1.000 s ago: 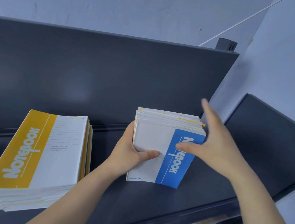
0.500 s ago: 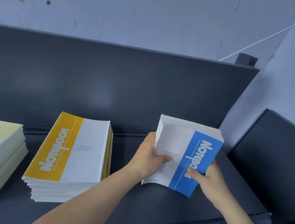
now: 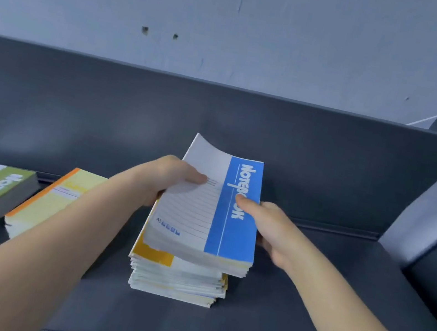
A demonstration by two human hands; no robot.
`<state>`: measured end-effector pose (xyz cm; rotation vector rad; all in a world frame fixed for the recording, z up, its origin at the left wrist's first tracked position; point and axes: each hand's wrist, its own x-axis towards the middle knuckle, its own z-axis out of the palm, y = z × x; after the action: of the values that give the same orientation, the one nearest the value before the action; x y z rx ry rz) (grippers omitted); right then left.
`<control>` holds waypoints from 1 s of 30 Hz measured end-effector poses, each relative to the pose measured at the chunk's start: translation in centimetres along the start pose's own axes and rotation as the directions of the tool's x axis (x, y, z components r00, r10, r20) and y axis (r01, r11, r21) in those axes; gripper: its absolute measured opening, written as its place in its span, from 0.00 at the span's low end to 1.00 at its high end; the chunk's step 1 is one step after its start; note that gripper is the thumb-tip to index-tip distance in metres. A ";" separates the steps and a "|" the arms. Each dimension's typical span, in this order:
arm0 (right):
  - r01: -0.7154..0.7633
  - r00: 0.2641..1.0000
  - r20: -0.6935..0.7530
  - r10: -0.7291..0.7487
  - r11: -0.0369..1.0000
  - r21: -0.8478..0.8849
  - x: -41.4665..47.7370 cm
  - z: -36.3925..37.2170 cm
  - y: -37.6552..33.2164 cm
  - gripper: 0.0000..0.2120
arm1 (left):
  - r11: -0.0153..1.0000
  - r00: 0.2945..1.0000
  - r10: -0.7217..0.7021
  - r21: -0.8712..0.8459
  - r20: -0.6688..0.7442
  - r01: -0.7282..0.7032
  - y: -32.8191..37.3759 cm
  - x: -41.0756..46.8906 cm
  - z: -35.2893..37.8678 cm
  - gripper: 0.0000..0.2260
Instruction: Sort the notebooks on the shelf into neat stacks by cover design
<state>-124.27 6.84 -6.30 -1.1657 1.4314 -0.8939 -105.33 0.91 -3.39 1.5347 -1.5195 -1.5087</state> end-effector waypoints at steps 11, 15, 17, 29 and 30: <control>-0.170 0.984 -0.089 0.155 0.966 -0.194 3.7 4.0 1.4 0.16 | 0.967 0.983 -0.101 0.216 -0.151 0.132 -5.0 3.9 -1.8 0.27; -0.240 0.965 -0.190 0.182 0.906 -0.349 3.8 4.2 2.2 0.24 | 0.976 0.971 -0.098 0.171 -0.220 0.137 -6.9 4.6 -0.8 0.33; -0.223 0.974 -0.100 0.202 0.927 -0.300 3.6 3.9 2.3 0.21 | 0.995 0.985 -0.100 -0.006 -0.139 0.100 -7.2 4.6 -1.2 0.27; -0.334 0.941 0.004 0.338 0.930 0.151 3.0 3.9 2.9 0.12 | 0.972 0.963 -0.134 -0.157 0.232 0.173 -9.9 0.2 -1.4 0.11; -0.328 0.943 -0.003 0.332 0.934 0.144 2.9 4.0 2.8 0.12 | 0.974 0.966 -0.130 -0.153 0.224 0.166 -9.7 0.0 -1.4 0.11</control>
<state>-120.85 4.97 -10.48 -0.7791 1.5046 -0.7614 -100.66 2.83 -11.80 1.4522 -1.3694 -1.8905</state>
